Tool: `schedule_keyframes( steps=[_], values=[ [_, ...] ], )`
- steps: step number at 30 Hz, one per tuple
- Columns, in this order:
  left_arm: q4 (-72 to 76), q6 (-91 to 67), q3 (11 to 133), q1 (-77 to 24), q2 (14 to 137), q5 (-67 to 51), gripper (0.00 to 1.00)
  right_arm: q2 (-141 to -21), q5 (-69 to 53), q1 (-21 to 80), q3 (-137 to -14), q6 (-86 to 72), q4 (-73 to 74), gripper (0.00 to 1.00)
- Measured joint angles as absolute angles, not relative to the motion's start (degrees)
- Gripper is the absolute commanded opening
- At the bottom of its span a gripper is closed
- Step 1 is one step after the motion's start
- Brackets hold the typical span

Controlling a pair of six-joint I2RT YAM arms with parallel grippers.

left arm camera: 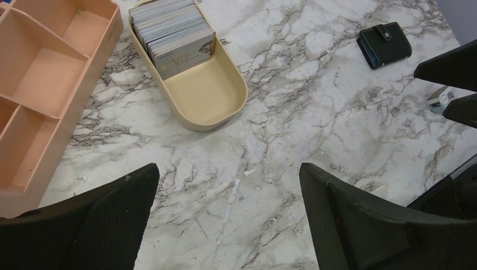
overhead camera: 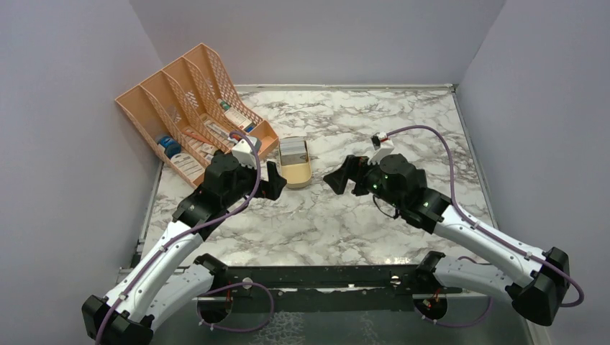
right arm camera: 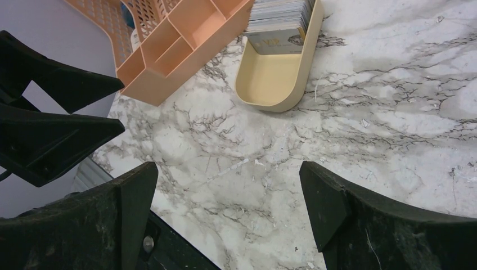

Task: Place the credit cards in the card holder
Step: Move the card holder to the center of the board.

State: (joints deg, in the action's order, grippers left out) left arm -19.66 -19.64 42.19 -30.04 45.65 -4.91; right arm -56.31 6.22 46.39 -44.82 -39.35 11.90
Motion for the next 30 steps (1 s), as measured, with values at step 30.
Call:
schedule_keyframes(
  steps=[30],
  values=[
    [-19.40, -17.17, 40.66, -30.04, 41.01, -4.89, 0.99, -83.46, 28.03, 34.20, -56.71, -38.19, 26.98, 0.66]
  ],
)
